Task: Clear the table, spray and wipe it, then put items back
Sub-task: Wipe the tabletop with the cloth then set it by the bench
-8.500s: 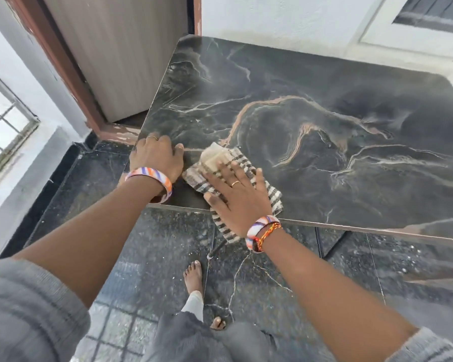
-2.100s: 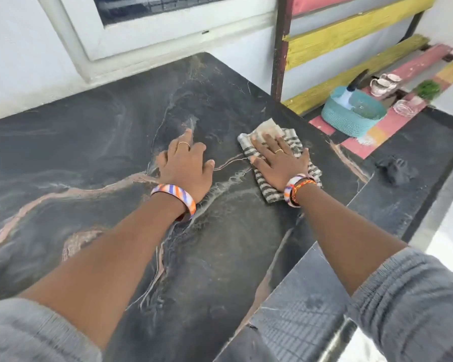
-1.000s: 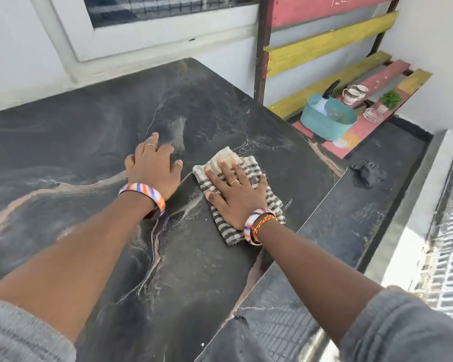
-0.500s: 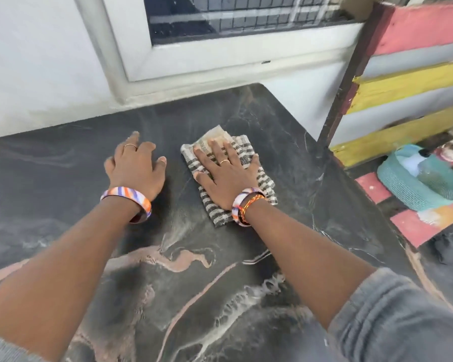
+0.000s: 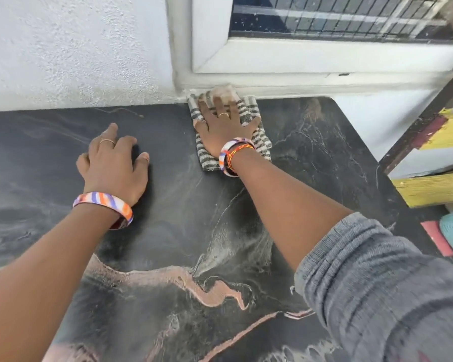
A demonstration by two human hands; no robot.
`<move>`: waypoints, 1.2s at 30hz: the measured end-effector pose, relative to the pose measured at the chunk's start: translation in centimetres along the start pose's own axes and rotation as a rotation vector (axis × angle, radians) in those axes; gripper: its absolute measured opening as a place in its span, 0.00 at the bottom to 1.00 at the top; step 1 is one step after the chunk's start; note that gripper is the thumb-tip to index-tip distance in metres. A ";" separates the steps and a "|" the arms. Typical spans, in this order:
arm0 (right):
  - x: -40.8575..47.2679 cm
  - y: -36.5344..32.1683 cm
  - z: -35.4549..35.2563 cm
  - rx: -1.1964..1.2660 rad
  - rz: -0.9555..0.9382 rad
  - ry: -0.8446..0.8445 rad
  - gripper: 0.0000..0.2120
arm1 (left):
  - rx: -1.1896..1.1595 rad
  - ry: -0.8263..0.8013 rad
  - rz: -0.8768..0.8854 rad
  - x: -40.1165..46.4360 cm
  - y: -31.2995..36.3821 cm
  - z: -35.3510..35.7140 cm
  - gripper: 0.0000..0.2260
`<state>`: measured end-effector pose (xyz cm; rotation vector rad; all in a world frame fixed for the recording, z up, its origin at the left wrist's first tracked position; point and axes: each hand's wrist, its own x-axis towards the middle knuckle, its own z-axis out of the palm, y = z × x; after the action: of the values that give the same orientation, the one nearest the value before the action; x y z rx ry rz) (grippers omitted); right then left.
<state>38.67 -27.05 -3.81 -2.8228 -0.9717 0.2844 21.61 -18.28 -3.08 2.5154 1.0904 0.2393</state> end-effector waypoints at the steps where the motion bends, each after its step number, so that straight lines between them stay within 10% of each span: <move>1: -0.2 -1.3 0.2 -0.013 -0.052 -0.005 0.25 | -0.002 0.001 -0.016 -0.3 -0.5 -0.2 0.17; 8: -2.9 -8.3 1.9 -0.092 -0.292 -0.036 0.23 | 0.020 0.030 -0.034 -3.0 -3.3 -2.8 0.18; 36: -39.4 -3.6 5.3 -0.075 0.111 -0.033 0.22 | 0.147 -0.148 0.389 -27.2 -5.1 -7.5 0.20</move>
<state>4.84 -48.29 -3.03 -2.9545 -0.8503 0.3153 -2.67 -32.84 1.58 2.8107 0.5749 0.0760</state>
